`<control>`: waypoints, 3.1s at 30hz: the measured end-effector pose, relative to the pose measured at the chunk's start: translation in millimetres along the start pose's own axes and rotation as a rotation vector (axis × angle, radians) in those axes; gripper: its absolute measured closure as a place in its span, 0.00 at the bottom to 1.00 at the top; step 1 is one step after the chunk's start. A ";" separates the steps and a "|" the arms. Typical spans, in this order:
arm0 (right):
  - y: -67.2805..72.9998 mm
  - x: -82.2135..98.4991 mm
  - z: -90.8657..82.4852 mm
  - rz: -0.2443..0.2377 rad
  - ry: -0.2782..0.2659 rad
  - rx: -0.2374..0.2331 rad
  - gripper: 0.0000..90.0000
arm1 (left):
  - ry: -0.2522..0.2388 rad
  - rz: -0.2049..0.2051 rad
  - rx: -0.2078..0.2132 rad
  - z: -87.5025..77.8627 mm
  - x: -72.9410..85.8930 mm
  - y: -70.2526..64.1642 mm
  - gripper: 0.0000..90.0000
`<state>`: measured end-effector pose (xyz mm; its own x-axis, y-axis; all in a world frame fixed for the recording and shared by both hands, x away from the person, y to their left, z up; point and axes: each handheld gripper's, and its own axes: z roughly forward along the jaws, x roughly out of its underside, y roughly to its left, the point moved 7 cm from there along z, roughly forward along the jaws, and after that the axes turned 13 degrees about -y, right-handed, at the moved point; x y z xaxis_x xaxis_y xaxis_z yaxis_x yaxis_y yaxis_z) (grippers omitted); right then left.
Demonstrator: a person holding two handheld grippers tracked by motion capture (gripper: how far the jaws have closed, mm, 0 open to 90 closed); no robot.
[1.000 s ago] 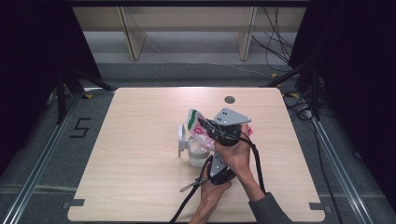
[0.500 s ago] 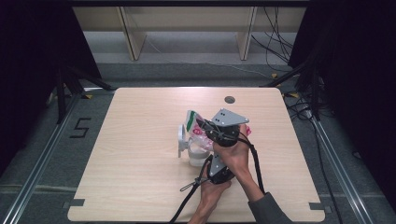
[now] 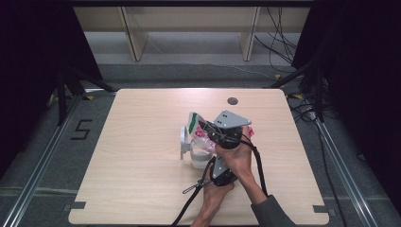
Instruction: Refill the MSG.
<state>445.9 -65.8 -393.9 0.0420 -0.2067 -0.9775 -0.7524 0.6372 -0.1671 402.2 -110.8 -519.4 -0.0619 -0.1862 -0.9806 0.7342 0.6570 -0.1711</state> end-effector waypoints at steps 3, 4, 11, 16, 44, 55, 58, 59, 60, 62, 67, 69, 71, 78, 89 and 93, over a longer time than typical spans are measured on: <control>0.2 -1.8 -0.3 0.012 -0.012 -0.003 1.00 | -0.006 -0.003 0.001 0.6 -1.0 -0.4 0.83; -0.2 -1.5 -0.4 0.002 -0.010 0.007 1.00 | -0.006 -0.004 0.000 1.0 -0.7 -0.4 0.83; 0.9 -1.2 -1.2 0.010 -0.002 0.000 1.00 | -0.010 -0.006 -0.004 1.4 -0.9 -1.2 0.83; 0.5 -1.1 -0.2 -0.004 -0.003 -0.006 1.00 | -0.009 -0.004 -0.001 1.0 -1.3 -1.2 0.83; 0.3 -1.8 -1.5 0.020 -0.009 0.002 1.00 | 0.014 0.011 -0.003 -0.4 -0.9 -0.3 0.83; 1.0 -2.2 -1.0 0.022 -0.014 0.002 1.00 | -0.013 -0.007 0.001 1.6 -1.7 -0.9 0.83; 3.1 -1.2 -1.1 0.024 0.002 -0.017 1.00 | -0.005 0.005 -0.002 0.4 -1.2 -0.8 0.83; 3.2 -0.8 -0.8 0.018 0.004 -0.020 1.00 | -0.016 -0.005 0.001 1.3 -1.3 -1.2 0.83; 2.1 -1.2 0.2 0.001 -0.008 -0.021 1.00 | 0.003 0.002 -0.014 -0.1 -0.9 -0.4 0.83; 3.1 -0.2 0.0 0.014 0.003 -0.029 1.00 | 0.005 0.007 -0.010 -0.5 -0.6 0.0 0.83; 2.7 -2.9 -1.8 0.026 -0.003 -0.016 1.00 | -0.017 -0.007 0.002 0.5 -2.7 -1.6 0.83; 3.5 -1.9 -0.4 0.018 0.000 -0.014 1.00 | -0.017 -0.007 0.000 0.8 -2.2 -1.5 0.83; 4.3 -2.0 -0.7 0.012 0.004 -0.029 1.00 | -0.020 -0.004 0.001 1.0 -2.9 -1.6 0.83; 4.0 -2.2 -0.2 0.010 0.005 -0.029 1.00 | -0.016 0.000 0.005 0.7 -2.6 -2.3 0.83; 6.4 -4.7 -1.7 0.022 0.004 -0.039 1.00 | -0.027 0.007 0.002 0.9 -5.5 -2.4 0.83; 6.3 -3.0 -0.4 0.017 0.011 -0.039 1.00 | -0.014 0.016 -0.017 -0.1 -4.1 -0.7 0.83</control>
<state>440.8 -61.4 -392.0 0.0221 -0.2045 -0.9786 -0.7778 0.6115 -0.1453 401.8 -110.5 -515.3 -0.0400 -0.1857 -0.9818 0.7236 0.6722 -0.1566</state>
